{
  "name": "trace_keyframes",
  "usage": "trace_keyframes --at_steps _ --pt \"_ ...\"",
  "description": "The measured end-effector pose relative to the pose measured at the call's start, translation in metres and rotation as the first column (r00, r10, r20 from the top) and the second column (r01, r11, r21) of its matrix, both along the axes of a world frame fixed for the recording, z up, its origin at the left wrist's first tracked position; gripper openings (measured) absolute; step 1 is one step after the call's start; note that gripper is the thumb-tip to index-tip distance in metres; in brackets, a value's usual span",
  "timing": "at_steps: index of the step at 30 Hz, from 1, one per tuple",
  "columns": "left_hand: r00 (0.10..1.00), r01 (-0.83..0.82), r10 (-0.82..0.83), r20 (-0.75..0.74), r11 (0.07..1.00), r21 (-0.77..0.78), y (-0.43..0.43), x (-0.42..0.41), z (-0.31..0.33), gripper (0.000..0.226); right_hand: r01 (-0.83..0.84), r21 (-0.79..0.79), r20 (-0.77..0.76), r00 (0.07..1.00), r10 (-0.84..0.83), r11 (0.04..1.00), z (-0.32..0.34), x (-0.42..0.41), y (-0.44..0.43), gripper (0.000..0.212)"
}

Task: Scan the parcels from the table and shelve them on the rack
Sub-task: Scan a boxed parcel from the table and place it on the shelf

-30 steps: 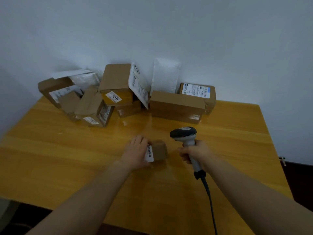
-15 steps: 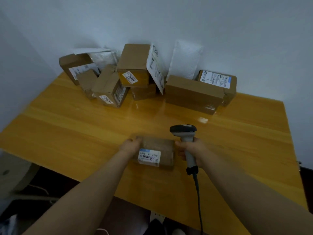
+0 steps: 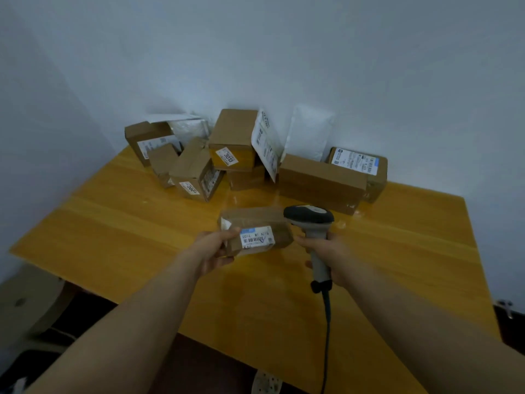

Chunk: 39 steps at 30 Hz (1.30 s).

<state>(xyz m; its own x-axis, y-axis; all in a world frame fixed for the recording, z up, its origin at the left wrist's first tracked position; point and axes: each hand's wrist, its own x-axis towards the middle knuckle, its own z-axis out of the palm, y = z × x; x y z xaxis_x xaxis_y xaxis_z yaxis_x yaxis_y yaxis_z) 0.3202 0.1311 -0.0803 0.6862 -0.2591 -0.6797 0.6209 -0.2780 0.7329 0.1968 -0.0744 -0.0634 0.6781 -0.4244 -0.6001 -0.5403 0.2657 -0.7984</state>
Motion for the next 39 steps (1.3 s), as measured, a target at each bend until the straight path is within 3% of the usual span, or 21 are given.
trace_keyframes --at_steps 4,11,22,28,39 --pt "0.995 -0.04 0.036 0.098 0.998 0.043 -0.006 0.007 0.02 0.044 -0.179 0.11 0.06 0.983 0.173 0.978 0.025 -0.015 -0.006 0.01" --pt "0.976 -0.129 0.121 0.183 0.991 0.035 -0.011 0.01 0.039 0.045 -0.351 0.002 0.016 0.936 0.351 0.936 0.047 -0.025 -0.009 0.015" --pt "0.965 -0.177 0.168 0.202 0.984 0.026 -0.006 0.014 0.042 0.032 -0.392 -0.025 0.024 0.919 0.393 0.92 0.054 -0.028 -0.01 0.022" --pt "0.965 -0.175 0.169 0.201 0.984 0.017 -0.006 0.016 0.04 0.044 -0.393 -0.024 0.024 0.919 0.393 0.919 0.053 -0.026 -0.009 0.023" --pt "0.97 -0.152 0.144 0.195 0.988 0.029 -0.008 0.026 0.038 0.041 -0.339 -0.013 0.008 0.941 0.339 0.941 0.056 -0.019 -0.006 0.021"
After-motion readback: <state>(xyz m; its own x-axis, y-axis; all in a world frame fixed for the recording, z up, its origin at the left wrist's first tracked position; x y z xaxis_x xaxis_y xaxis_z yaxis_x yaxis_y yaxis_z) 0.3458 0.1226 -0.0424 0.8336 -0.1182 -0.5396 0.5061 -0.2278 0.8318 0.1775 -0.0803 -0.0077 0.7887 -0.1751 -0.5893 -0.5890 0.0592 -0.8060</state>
